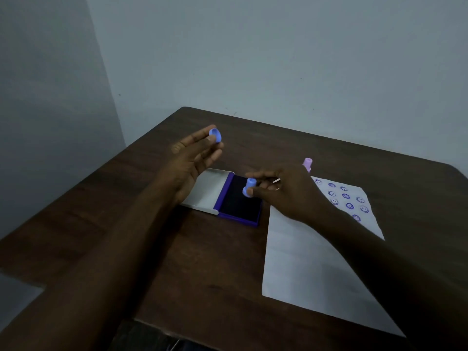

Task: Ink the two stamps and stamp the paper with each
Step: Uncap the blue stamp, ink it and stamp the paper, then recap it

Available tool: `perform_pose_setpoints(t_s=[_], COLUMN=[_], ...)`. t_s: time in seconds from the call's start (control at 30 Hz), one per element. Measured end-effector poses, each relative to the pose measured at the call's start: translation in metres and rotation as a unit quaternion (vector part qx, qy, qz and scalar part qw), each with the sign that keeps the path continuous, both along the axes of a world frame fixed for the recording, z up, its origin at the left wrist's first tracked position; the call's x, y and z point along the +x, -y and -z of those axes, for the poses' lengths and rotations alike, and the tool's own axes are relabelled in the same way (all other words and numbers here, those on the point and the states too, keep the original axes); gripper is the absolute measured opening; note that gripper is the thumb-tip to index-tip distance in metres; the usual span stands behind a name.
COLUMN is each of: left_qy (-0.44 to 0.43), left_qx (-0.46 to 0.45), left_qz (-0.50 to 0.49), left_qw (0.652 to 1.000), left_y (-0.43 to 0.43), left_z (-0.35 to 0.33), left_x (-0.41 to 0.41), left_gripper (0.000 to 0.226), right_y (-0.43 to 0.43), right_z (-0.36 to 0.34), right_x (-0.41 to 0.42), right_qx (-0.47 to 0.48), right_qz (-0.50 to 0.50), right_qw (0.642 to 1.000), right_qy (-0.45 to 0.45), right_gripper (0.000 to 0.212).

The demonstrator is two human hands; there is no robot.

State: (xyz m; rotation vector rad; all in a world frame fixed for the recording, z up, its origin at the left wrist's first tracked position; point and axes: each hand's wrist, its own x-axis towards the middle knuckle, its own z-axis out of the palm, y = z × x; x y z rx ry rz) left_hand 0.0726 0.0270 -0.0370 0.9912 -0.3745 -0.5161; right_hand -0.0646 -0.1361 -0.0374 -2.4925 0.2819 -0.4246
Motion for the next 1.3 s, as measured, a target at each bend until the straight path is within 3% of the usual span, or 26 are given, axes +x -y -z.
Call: perform_pose_setpoints(t_s=[0.5, 0.7, 1.3], left_qy=[-0.007, -0.022, -0.035], left_qx=[0.002, -0.012, -0.033], left_qz=[0.009, 0.018, 0.020], left_qw=[1.000, 1.000, 0.999], left_y=[0.002, 0.001, -0.003], left_z=[0.004, 0.004, -0.001], left_x=[-0.002, -0.002, -0.001], left_gripper=[0.023, 0.025, 0.022], right_y=[-0.014, -0.007, -0.005], right_z=[0.023, 0.021, 0.021], right_x=[0.003, 0.008, 0.010], right_qx=[-0.022, -0.006, 0.002], right_qz=[0.011, 0.008, 0.012], right_qw=[0.999, 1.000, 1.000], right_qy=[0.020, -0.023, -0.025], right_gripper=[0.016, 0.020, 0.022])
